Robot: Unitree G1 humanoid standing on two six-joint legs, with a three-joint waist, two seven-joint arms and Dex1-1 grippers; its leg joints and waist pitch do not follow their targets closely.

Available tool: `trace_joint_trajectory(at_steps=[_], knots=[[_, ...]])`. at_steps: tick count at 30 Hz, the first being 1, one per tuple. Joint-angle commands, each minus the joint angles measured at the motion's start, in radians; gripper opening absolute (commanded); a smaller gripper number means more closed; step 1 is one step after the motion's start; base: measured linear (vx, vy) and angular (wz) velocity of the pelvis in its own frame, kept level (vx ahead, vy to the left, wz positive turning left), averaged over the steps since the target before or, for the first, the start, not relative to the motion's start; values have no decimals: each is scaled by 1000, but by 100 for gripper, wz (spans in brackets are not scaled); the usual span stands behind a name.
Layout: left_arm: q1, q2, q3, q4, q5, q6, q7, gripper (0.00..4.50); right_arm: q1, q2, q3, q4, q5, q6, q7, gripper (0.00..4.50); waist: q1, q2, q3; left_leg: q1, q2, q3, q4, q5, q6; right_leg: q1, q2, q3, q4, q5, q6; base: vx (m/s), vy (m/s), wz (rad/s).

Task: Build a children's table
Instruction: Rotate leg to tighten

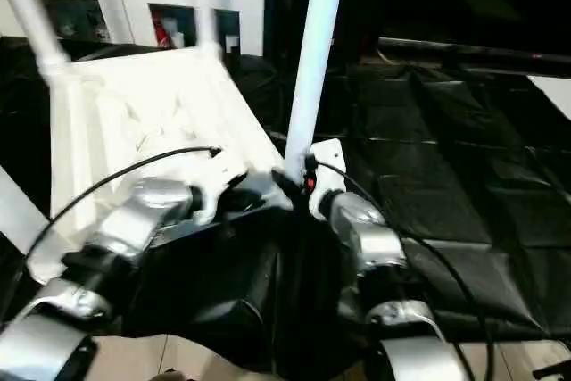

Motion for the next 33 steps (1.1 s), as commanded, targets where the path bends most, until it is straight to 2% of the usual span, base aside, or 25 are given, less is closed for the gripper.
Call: trace_joint_trajectory(at_steps=[1,2,3,7,12,16,17,20,22,27,30,33], knots=[[-43,-50,17,-43,-26,-37,51,0,19,94,110,1,3,18,128,335,2,-1,-74,-3,29,-4,-62,-138,44,62,-73,71,-71,-270,-119,0,0,0],[-43,-50,17,-43,-26,-37,51,0,19,94,110,1,3,18,128,341,4,0,-73,-4,29,-4,-62,-135,47,63,-74,72,-70,-267,-123,0,0,0],[-26,-36,10,-58,-29,-44,20,0,23,78,118,-17,11,27,180,372,3,-2,-72,-4,29,-4,-62,-140,49,64,-75,71,-71,-274,-123,0,0,0],[-1,-7,0,-82,-36,-61,-32,0,33,32,144,-52,12,30,267,392,2,0,-68,-1,31,-5,-65,-170,47,62,-75,71,-79,-323,-112,0,0,0],[43,41,-29,-139,-54,-91,-145,0,66,-70,203,-122,28,55,470,392,4,-1,-68,-2,33,-6,-65,-179,51,63,-77,72,-80,-348,-100,0,0,0],[79,89,-51,-191,-70,-113,-246,0,90,-146,220,-174,33,74,601,392,3,0,-67,-2,35,-5,-65,-176,58,61,-74,72,-78,-327,-114,0,0,0],[92,112,-58,-205,-69,-125,-281,0,100,-183,229,-193,34,79,659,392,6,0,-68,0,35,-5,-63,-180,61,63,-74,73,-77,-322,-117,0,0,0],[100,127,-61,-212,-68,-133,-302,0,105,-207,237,-202,36,85,693,392,11,1,-67,1,36,-5,-64,-186,61,61,-74,72,-78,-331,-122,0,0,0],[125,165,-69,-251,-90,-132,-376,0,114,-246,240,-215,41,100,739,392,15,0,-67,2,37,-4,-64,-189,59,61,-74,73,-77,-334,-123,0,0,0],[138,187,-64,-275,-101,-124,-408,0,118,-260,240,-221,42,117,760,356,18,0,-67,2,37,-6,-65,-195,43,60,-74,72,-78,-349,-120,0,0,0],[141,193,-64,-276,-102,-126,-417,0,122,-265,245,-228,42,122,777,321,19,0,-68,1,35,-5,-64,-184,45,61,-74,73,-76,-335,-121,0,0,0],[143,197,-64,-278,-102,-127,-424,0,130,-272,258,-246,51,142,796,312,20,1,-69,1,37,-5,-64,-169,47,62,-73,73,-73,-313,-127,0,0,0]])
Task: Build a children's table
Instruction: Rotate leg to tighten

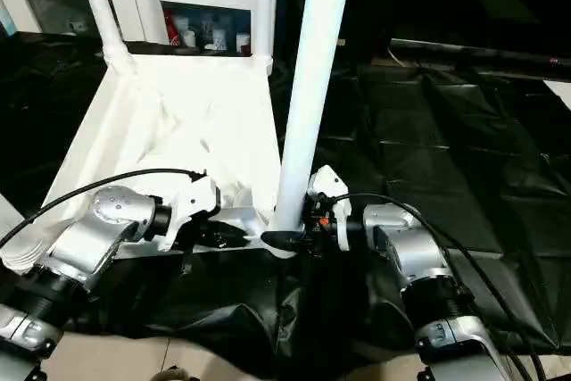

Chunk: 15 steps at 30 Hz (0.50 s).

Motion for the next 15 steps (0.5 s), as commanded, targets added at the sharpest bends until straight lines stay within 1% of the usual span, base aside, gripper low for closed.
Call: trace_joint_trajectory(at_steps=[1,2,4,5,7,8,10,11,12,13,14,15], knots=[[-15,-19,-2,-43,-42,-22,7,0,25,8,57,-27,10,24,50,304,-1,1,-69,0,36,-5,-65,-168,48,61,-72,73,-73,-308,-127,0,0,0],[-16,-19,-3,-42,-42,-20,10,0,28,9,59,-30,11,25,50,284,-2,2,-68,0,36,-5,-66,-175,48,61,-72,72,-73,-309,-129,0,0,0],[-20,-28,3,-35,-41,-10,26,0,33,18,60,-29,7,23,35,281,-1,1,-68,2,35,-5,-66,-186,45,60,-73,72,-76,-328,-125,0,0,0],[-25,-38,9,-26,-35,-5,49,0,36,27,59,-25,1,13,16,272,-1,2,-68,1,35,-5,-66,-189,43,60,-75,72,-77,-338,-122,0,0,0],[-39,-63,26,-3,-25,13,103,0,39,48,50,-16,-12,6,-41,268,-1,1,-67,2,35,-6,-67,-194,40,60,-74,71,-80,-357,-113,0,0,0],[-46,-76,35,7,-21,23,129,0,40,57,44,-11,-18,7,-70,268,-4,1,-62,4,34,-6,-68,-212,31,57,-74,70,-86,-394,-103,0,0,0],[-66,-114,55,34,-12,40,199,0,32,105,16,27,-40,8,-199,267,-7,-3,-61,5,30,-6,-68,-224,26,57,-74,67,-93,-440,-86,0,0,0],[-72,-125,59,42,-8,43,221,0,28,122,7,42,-46,6,-242,267,-10,-2,-59,8,27,-6,-66,-234,19,53,-76,64,-102,-492,-68,0,0,0],[-93,-160,70,67,4,59,286,0,6,179,-23,104,-61,-1,-377,267,-12,-1,-61,11,24,-7,-63,-242,11,51,-78,60,-108,-535,-51,0,0,0],[-99,-171,72,75,7,64,305,0,-1,196,-32,122,-64,-2,-415,266,-18,-2,-60,8,23,-9,-64,-246,5,52,-77,57,-109,-549,-44,0,0,0],[-105,-180,73,82,12,68,322,0,-5,211,-37,131,-64,-4,-438,266,-25,-3,-60,6,22,-13,-64,-256,-1,54,-78,50,-114,-577,-24,0,0,0],[-114,-192,76,95,17,71,346,0,-8,231,-43,138,-65,-5,-470,266,-27,-3,-62,11,21,-11,-61,-260,7,51,-79,50,-120,-579,-15,0,0,0]])
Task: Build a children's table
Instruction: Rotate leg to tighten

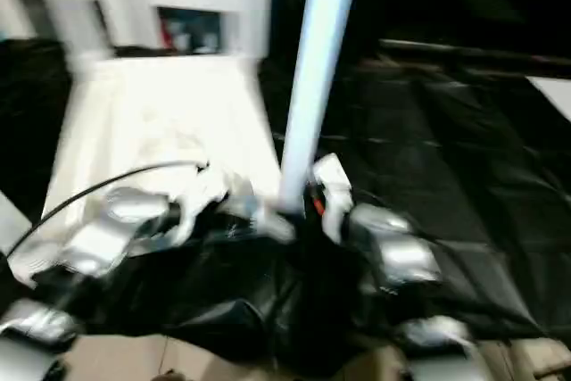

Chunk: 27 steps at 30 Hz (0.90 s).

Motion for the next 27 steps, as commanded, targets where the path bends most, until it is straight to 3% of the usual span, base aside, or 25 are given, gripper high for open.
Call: trace_joint_trajectory(at_steps=[1,3,5,8,9,11,12,16,21,27], knots=[[-58,-66,27,-12,-29,-13,90,0,15,67,83,39,-44,22,-29,266,0,-3,-60,7,22,-10,-63,-261,12,44,-78,54,-118,-573,-16,0,0,0],[-89,-112,40,23,-17,5,173,0,-13,126,80,79,-64,9,-136,266,-4,-2,-60,2,23,-9,-66,-246,17,45,-75,56,-112,-541,-24,0,0,0],[-98,-131,43,31,-13,10,203,0,-25,147,81,96,-68,-7,-160,266,0,-2,-63,6,23,-9,-64,-245,18,43,-77,57,-112,-533,-26,0,0,0],[-110,-163,51,41,-12,15,233,0,-49,175,83,110,-72,-37,-165,266,1,-5,-65,-2,27,-8,-67,-216,28,47,-76,64,-100,-462,-47,0,0,0],[-111,-168,52,43,-12,13,234,0,-54,182,77,116,-67,-41,-160,335,1,-5,-67,-1,28,-7,-67,-209,30,47,-75,66,-95,-441,-55,0,0,0],[-110,-170,49,40,-15,10,226,0,-59,189,69,121,-51,-36,-148,335,6,-6,-72,-9,30,-5,-67,-143,49,54,-74,72,-75,-318,-94,0,0,0],[-103,-162,43,30,-18,4,210,0,-54,183,75,111,-45,-31,-129,342,6,-5,-71,-9,30,-5,-67,-138,52,54,-74,73,-74,-306,-100,0,0,0],[-80,-133,22,7,-15,-19,151,0,-43,152,98,93,-56,-35,-83,389,6,-4,-67,-6,30,-3,-69,-160,50,55,-76,72,-79,-339,-101,0,0,0],[-53,-93,4,-28,-24,-31,61,0,-19,83,112,45,-45,-38,50,389,7,-3,-65,-6,31,-5,-70,-184,50,56,-76,72,-85,-369,-87,0,0,0],[-18,-12,-30,-89,-55,-65,-113,0,21,-53,128,-43,-6,-25,286,389,12,1,-65,-5,34,-5,-69,-189,64,56,-75,73,-82,-352,-103,0,0,0]])
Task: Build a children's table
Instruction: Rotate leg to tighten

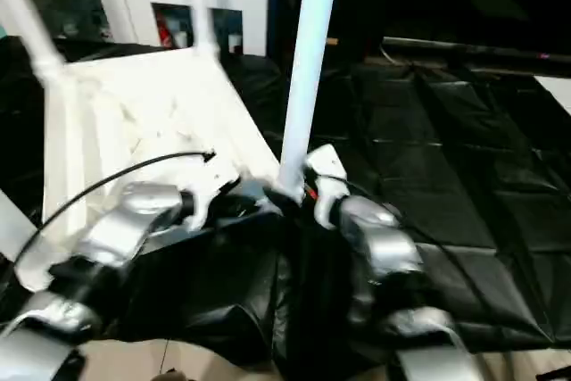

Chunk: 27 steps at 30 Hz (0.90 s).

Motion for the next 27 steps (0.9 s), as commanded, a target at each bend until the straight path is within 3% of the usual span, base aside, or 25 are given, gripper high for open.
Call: trace_joint_trajectory(at_steps=[1,6,10,20,23,25,27], knots=[[-18,-34,-35,-73,-57,-56,-52,0,18,22,88,-19,21,22,116,389,2,-1,-64,0,35,-6,-65,-191,62,58,-75,72,-82,-350,-108,0,0,0],[5,25,-56,-107,-65,-71,-160,0,41,-74,119,-64,21,37,268,389,15,0,-65,2,38,-5,-65,-185,63,59,-73,74,-76,-305,-129,0,0,0],[15,53,-62,-117,-76,-80,-209,0,37,-104,135,-69,21,50,319,366,12,-1,-64,1,35,-5,-64,-201,54,59,-74,71,-79,-347,-122,0,0,0],[18,63,-53,-109,-70,-82,-202,0,25,-93,139,-58,28,59,330,279,13,-4,-66,1,37,-6,-64,-184,51,58,-74,72,-77,-335,-125,0,0,0],[2,30,-28,-83,-70,-63,-137,0,16,-66,119,-17,7,23,244,274,12,-8,-64,1,36,-5,-64,-192,45,57,-76,71,-80,-364,-118,0,0,0],[-26,-10,-3,-43,-59,-48,-52,0,-5,-24,87,51,-28,9,92,270,5,-6,-57,6,30,-6,-63,-229,28,52,-76,64,-96,-468,-88,0,0,0],[-48,-35,4,-8,-42,-53,5,0,-22,10,60,103,-40,11,-21,269,-2,-9,-58,3,26,-8,-62,-230,20,54,-77,61,-103,-523,-58,0,0,0]])
